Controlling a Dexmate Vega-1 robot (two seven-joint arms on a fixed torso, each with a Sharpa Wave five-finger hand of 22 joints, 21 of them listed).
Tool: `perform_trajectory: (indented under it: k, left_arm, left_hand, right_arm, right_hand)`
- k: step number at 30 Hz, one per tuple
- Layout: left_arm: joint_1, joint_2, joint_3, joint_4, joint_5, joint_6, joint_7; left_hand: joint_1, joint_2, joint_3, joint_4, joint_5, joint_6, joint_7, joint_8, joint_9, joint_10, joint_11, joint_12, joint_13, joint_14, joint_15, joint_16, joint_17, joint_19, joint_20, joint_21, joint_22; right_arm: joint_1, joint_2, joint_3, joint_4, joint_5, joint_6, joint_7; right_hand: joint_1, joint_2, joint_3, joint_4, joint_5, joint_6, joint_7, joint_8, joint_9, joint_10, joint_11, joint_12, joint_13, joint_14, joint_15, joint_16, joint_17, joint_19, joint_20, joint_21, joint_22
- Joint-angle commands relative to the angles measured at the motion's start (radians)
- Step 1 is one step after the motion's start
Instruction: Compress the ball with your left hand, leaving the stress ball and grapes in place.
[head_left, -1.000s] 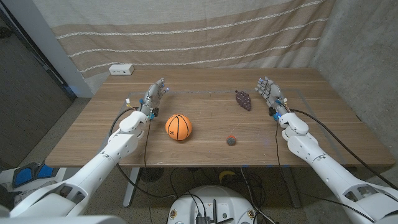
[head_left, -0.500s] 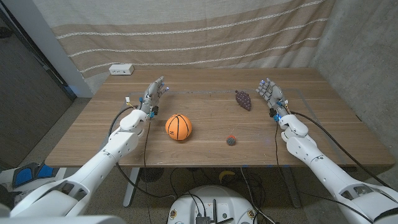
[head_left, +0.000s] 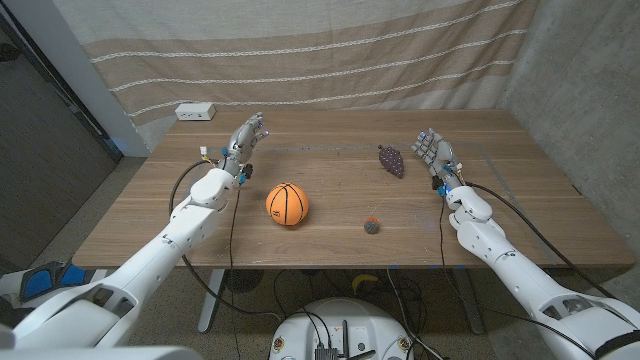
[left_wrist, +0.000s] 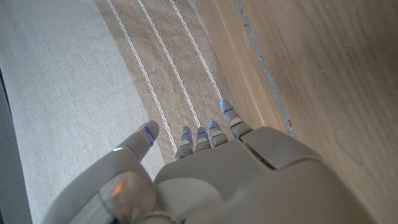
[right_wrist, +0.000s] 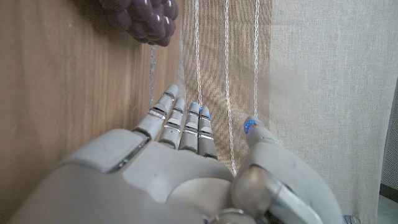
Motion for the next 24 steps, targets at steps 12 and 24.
perform_trajectory:
  k: [12,24]
  left_arm:
    - [0.025,0.082,0.002,-0.109,0.178,-0.032,0.084]
    - [0.055,0.137,0.0,-0.205,0.313,-0.002,0.152]
  left_hand:
    - [-0.004,-0.016,-0.004,-0.032,-0.003,0.036,-0.013,0.007,0.006,0.028,-0.004,0.011,0.005,0.034,0.002,0.001,0.002,0.026,0.008,0.008,0.004]
    - [0.0,-0.018,-0.006,-0.053,-0.005,0.047,-0.02,0.007,0.005,0.041,-0.012,0.012,0.005,0.045,-0.006,-0.003,0.001,0.033,0.012,0.006,0.004]
  right_arm:
    - [-0.02,0.006,-0.009,-0.036,-0.027,0.008,-0.05]
    - [-0.028,0.009,-0.008,-0.042,-0.03,0.026,-0.05]
  right_hand:
    - [0.007,0.001,0.003,-0.013,0.013,0.015,-0.002,0.006,0.002,0.014,0.002,0.004,-0.001,0.007,0.005,0.005,-0.001,0.003,0.009,0.004,0.003]
    - [0.009,0.002,0.004,-0.022,0.016,0.016,-0.004,0.005,0.002,0.015,0.003,0.003,-0.003,0.007,0.003,0.004,-0.004,0.003,0.01,0.003,0.003]
